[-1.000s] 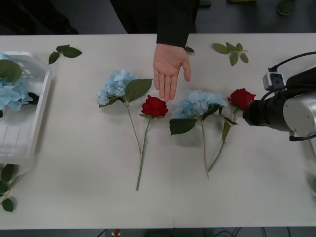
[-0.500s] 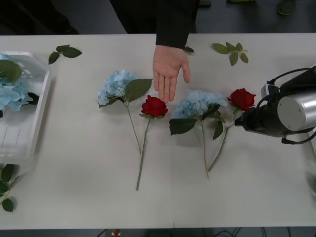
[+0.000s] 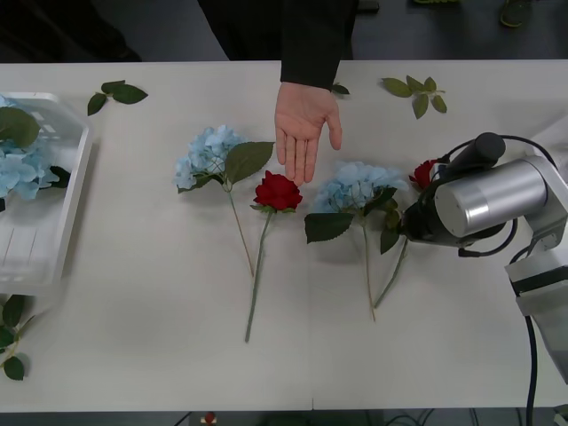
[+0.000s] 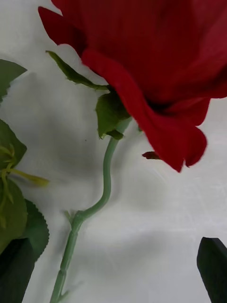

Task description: Place the red flowers into the right box and the blue flowers into the left box. If a person shows an open palm, hand one flower to the person first, then continue sorting.

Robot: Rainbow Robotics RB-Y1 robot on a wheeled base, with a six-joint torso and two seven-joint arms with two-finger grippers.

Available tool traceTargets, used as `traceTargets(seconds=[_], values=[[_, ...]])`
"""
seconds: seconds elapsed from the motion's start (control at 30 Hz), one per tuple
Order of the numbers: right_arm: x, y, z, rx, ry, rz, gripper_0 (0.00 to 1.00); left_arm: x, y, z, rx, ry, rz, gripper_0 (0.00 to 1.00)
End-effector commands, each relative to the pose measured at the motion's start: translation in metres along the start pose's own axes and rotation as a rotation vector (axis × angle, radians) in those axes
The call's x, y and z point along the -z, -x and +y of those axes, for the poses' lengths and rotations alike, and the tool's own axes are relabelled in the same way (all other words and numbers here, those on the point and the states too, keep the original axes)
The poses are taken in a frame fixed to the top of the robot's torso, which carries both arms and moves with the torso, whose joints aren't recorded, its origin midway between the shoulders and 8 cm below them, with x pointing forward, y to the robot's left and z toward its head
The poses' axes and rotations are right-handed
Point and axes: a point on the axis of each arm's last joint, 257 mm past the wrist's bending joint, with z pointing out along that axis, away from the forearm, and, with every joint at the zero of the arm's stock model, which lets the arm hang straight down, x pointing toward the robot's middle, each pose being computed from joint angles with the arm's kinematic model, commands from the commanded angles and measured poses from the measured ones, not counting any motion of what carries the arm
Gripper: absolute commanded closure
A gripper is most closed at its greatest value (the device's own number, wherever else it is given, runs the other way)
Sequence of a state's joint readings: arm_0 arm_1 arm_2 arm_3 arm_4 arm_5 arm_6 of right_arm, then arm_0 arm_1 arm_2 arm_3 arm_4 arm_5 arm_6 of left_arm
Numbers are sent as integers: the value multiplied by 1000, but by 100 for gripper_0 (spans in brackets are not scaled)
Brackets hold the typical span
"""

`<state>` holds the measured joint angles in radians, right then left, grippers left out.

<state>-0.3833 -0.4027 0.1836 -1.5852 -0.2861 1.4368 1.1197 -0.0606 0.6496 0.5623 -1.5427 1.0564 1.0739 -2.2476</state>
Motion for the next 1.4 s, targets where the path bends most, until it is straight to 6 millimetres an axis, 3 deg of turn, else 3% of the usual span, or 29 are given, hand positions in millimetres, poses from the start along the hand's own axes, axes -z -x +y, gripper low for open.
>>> traceTargets(seconds=[0.03,0.57,0.63,0.67,0.8,0.9,1.2,1.4], values=[[2,15,6,-55,-1,-33,0,13,28,14,-28,31,-28,0],[-19,6,6,-50,-25,-14,0,13,28,14,-26,33,-28,0],[-21,7,7,-47,-28,-19,10,13,28,13,-26,30,-29,0],[-23,7,7,-48,-30,-18,28,13,28,14,-27,33,-29,0],[-26,9,10,-62,-19,-23,75,13,28,14,-28,31,-28,0],[-27,6,9,-70,-19,-16,97,13,28,14,-27,31,-28,0],[-26,6,11,-77,-12,-16,100,12,27,12,-28,29,-27,0],[-8,18,1,-55,-32,-40,100,12,28,12,-30,29,-28,0]])
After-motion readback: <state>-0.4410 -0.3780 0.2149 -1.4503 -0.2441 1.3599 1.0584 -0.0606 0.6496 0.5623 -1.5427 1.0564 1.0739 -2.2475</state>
